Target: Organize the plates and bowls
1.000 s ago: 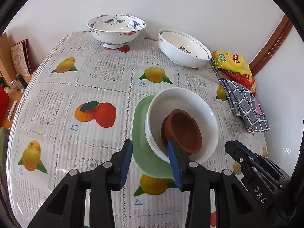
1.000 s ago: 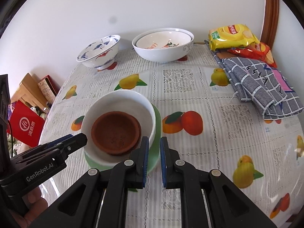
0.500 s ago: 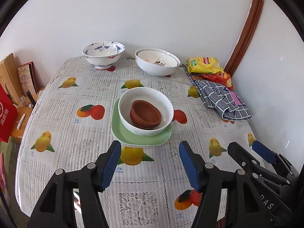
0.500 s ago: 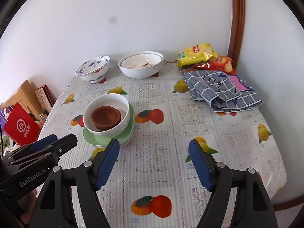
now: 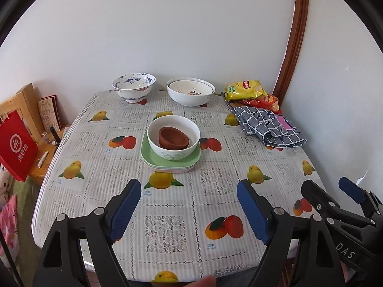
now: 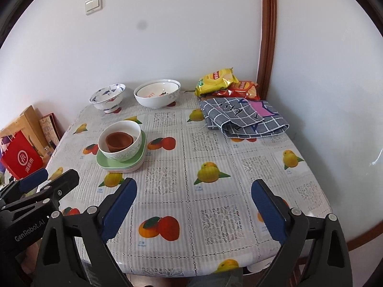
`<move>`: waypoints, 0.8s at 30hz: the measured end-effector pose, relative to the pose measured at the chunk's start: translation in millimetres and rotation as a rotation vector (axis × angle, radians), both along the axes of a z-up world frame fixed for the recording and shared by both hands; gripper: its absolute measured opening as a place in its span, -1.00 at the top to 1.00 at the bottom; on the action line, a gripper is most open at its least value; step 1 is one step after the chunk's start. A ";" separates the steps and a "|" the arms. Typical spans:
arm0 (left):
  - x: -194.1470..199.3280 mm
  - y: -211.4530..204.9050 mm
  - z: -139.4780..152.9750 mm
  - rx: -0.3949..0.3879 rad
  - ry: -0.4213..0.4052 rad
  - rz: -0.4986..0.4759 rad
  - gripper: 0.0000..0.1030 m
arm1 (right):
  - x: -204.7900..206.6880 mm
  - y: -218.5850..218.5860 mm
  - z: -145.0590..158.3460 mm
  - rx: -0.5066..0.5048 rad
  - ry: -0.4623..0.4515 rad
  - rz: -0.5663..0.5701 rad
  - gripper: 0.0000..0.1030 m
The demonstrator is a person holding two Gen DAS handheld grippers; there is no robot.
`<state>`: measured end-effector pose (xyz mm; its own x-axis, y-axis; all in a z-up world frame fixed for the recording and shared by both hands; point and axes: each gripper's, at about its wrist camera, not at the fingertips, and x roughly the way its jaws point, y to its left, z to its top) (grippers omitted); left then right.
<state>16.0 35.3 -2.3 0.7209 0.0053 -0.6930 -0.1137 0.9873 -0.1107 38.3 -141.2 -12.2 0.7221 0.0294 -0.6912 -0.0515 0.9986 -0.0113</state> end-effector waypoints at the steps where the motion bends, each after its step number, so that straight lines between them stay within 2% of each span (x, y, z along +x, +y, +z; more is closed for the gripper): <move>1: -3.1 -0.6 1.3 -0.001 -0.004 0.001 -0.63 | -5.0 -1.7 1.9 -0.007 -0.010 -0.006 -0.89; 7: -20.6 -5.6 12.4 0.039 -0.029 0.009 -0.65 | -21.4 -14.0 5.4 0.032 0.001 -0.014 -0.90; 24: -35.3 -2.3 15.1 0.029 -0.034 0.016 -0.71 | -39.5 -14.6 12.4 0.028 -0.021 -0.023 -0.90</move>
<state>-19.3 33.0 12.7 0.7439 0.0372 -0.6672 -0.1266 0.9882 -0.0861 -1.2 -155.8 0.2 0.7373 0.0315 -0.6749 -0.0285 0.9995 0.0154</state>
